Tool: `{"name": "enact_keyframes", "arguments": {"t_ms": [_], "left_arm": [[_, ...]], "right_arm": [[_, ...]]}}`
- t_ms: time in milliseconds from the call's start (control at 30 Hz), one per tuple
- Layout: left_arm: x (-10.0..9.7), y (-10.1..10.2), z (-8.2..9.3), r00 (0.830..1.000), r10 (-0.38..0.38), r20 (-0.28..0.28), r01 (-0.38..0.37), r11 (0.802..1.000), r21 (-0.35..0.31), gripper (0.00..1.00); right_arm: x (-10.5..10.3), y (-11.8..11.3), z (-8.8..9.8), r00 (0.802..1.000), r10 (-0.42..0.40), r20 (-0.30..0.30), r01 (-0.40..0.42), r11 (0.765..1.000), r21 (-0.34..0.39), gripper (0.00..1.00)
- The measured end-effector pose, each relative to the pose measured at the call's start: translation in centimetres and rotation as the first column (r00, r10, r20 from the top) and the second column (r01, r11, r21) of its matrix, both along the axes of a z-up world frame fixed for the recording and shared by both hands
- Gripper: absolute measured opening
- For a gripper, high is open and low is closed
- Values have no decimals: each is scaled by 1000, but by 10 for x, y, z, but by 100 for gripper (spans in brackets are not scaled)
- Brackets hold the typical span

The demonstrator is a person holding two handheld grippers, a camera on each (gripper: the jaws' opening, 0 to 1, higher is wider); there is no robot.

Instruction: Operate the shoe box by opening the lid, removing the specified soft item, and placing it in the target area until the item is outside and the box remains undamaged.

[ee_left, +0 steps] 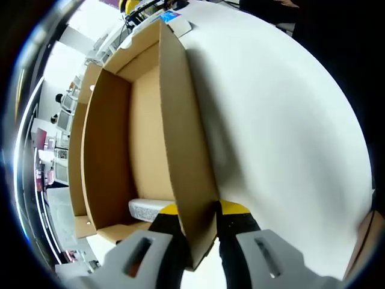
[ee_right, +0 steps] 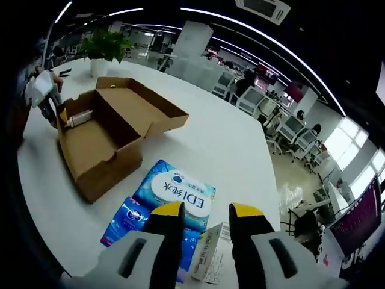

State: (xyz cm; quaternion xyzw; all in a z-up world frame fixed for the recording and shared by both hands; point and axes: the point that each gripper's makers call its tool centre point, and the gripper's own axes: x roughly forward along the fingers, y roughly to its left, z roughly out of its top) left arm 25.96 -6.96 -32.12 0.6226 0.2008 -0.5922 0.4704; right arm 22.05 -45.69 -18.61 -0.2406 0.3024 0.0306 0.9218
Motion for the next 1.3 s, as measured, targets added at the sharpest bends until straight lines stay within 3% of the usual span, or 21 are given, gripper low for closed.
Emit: {"name": "enact_keyframes", "arguments": {"t_ms": [133,200,333,400,500,633,800,867,1067,1200,1233,1267,1300], "left_arm": [[0,0,0,1000,-3,-2,3,1000,-2,16],[0,-1,0,1000,-4,-1,4,1000,-1,16],[-1,0,0,1000,-3,0,3,1000,-2,16],[-1,0,0,1000,-2,0,2,1000,-2,16],[-1,1,0,1000,-2,0,2,1000,-1,16],[-2,1,0,1000,-3,-1,3,1000,-2,16],[-2,1,-1,1000,-5,-1,5,1000,-2,16],[-2,1,-1,1000,-6,-2,6,1000,-2,16],[-2,1,-1,1000,-8,-3,8,1000,-3,16],[-2,1,-1,1000,-10,-5,10,1000,-4,16],[-2,1,-1,1000,-10,-5,10,1000,-5,16],[-2,1,-1,1000,-10,-5,10,1000,-5,16],[-2,1,-1,1000,-10,-5,10,1000,-5,16]], "right_arm": [[12,31,0,997,70,15,-70,997,-13,29],[21,61,-8,983,182,-12,-182,983,-37,29],[29,94,-9,964,264,-28,-265,962,-67,30],[33,110,-4,949,317,-7,-316,946,-78,30],[38,146,1,894,447,19,-443,891,-100,30],[47,171,-4,860,509,-38,-509,849,-142,31],[58,201,-3,813,581,-32,-579,803,-138,31],[62,212,-3,786,616,-46,-615,772,-158,31],[69,236,-1,741,668,-76,-668,720,-189,33],[74,256,-1,680,726,-104,-728,652,-212,33],[76,264,-2,647,756,-102,-755,616,-225,33],[76,268,-2,635,766,-100,-764,604,-227,33],[75,279,-4,596,797,-96,-795,570,-208,33]]}}
